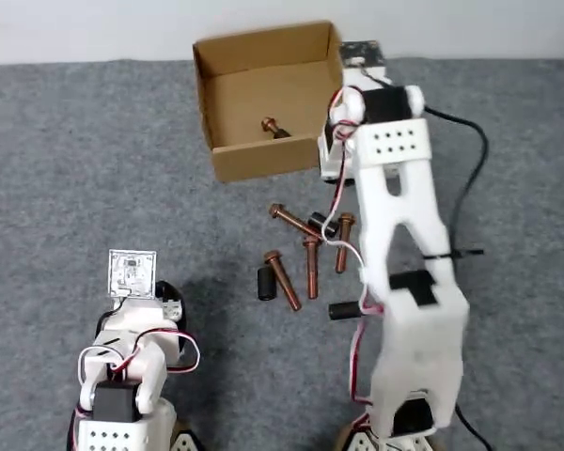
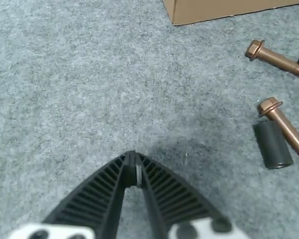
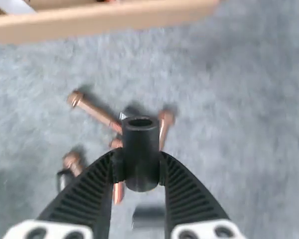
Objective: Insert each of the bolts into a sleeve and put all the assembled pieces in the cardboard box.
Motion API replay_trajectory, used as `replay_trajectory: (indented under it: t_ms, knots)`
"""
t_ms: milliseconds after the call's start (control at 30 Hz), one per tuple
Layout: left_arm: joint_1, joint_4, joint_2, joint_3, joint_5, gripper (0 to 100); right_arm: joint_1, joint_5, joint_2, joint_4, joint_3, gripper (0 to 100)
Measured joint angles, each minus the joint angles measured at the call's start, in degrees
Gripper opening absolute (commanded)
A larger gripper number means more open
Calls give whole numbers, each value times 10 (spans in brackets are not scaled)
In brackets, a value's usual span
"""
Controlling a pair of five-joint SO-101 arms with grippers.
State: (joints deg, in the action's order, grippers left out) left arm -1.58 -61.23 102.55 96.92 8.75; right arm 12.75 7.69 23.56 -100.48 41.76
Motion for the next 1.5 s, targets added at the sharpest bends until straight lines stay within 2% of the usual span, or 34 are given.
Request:
replay_trajectory:
  t_ms: [167,367,600,767,900,1000,1233,1367,1500]
  knots:
    - [0,0,0,0,0,6,-15,18,-188,0,-165,8]
    - [0,0,0,0,0,6,-105,18,-367,10,-360,8]
    - [0,0,0,0,0,6,-191,18,-564,127,-639,8]
    - [0,-3,0,0,0,7,-211,18,-716,202,-845,8]
    - [0,-40,0,0,0,8,-209,18,-833,216,-957,8]
    - [0,-44,0,0,0,8,-218,18,-907,216,-1010,8]
    - [3,-1,0,-12,0,6,-242,18,-1024,189,-1029,8]
    - [38,-40,0,-54,-2,6,-280,18,-1052,183,-1039,8]
    - [69,-44,0,-63,-2,6,-311,18,-1057,182,-1042,8]
